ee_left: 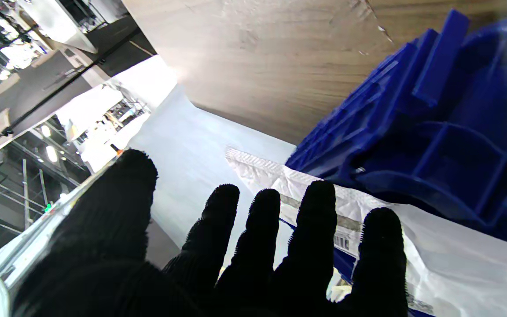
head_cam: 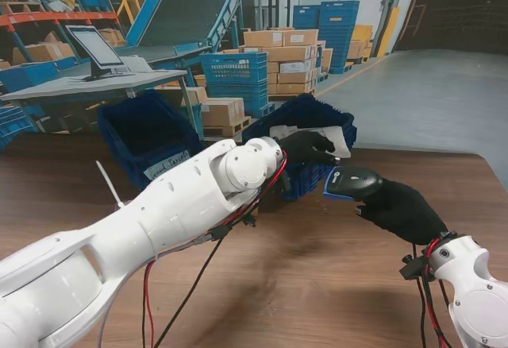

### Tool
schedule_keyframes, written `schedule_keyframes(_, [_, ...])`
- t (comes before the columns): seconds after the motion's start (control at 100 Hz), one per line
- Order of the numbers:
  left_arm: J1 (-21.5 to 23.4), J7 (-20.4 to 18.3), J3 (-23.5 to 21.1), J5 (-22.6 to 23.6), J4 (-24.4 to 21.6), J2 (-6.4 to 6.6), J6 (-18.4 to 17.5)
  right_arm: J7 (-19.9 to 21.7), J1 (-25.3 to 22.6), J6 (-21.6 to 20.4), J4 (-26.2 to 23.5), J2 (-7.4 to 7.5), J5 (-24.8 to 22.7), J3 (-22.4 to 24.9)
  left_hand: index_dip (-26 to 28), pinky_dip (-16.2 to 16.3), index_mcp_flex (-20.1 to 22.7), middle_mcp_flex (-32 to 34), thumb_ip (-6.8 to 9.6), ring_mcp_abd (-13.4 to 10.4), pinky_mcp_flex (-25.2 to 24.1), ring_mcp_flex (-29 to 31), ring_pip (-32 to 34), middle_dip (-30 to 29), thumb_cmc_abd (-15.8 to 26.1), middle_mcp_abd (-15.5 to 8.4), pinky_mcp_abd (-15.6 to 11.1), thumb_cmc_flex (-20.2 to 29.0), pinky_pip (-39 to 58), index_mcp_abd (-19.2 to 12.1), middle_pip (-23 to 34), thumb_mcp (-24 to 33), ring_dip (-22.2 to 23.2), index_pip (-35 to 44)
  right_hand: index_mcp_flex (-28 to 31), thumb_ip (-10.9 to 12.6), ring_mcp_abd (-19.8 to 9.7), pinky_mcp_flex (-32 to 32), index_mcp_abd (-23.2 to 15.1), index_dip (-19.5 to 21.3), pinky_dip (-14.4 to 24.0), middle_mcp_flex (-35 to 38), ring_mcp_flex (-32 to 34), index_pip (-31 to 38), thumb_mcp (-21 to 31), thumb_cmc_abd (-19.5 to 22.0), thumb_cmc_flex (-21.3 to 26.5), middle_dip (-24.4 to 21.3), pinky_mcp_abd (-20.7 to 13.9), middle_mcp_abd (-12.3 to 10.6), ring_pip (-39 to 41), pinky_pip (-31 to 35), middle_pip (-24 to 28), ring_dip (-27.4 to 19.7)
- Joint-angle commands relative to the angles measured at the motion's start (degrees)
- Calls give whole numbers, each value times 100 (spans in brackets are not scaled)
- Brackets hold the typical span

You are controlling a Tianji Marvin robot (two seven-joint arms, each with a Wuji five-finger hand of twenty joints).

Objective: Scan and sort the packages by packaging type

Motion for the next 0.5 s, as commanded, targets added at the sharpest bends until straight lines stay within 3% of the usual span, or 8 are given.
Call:
schedule_keyframes(0.0, [-62,23,2,78,129,-102,118,50,-41,-19,-48,-46,5,-5,32,-103,-10,-31,198,20,-106,-166,-173,-61,145,30,3,224,-151,82,-40,-177,-111,-72,537,-78,70,6,-310,79,129,69,24,143,648,412,627,34,-12,108,22,79,-27,-15])
schedule_keyframes(0.28, [-137,373,-98,165,568,-284,289,64,-20,-32,-36,-40,-2,-40,-2,-441,-63,-181,191,-6,-224,-673,-602,-134,90,59,-221,166,-572,124,-102,-39,-759,-117,534,-78,69,7,-299,82,129,69,31,141,649,413,629,37,-17,109,23,78,-26,-15])
schedule_keyframes(0.49, [-308,489,-122,55,1142,-588,318,57,-15,-33,-37,-40,-2,-71,-29,-679,-125,-240,173,-86,-285,-983,-716,-184,92,62,-422,151,-739,149,-137,11,-1110,-168,540,-78,68,9,-300,83,128,70,34,142,650,415,628,38,-16,112,25,76,-25,-14])
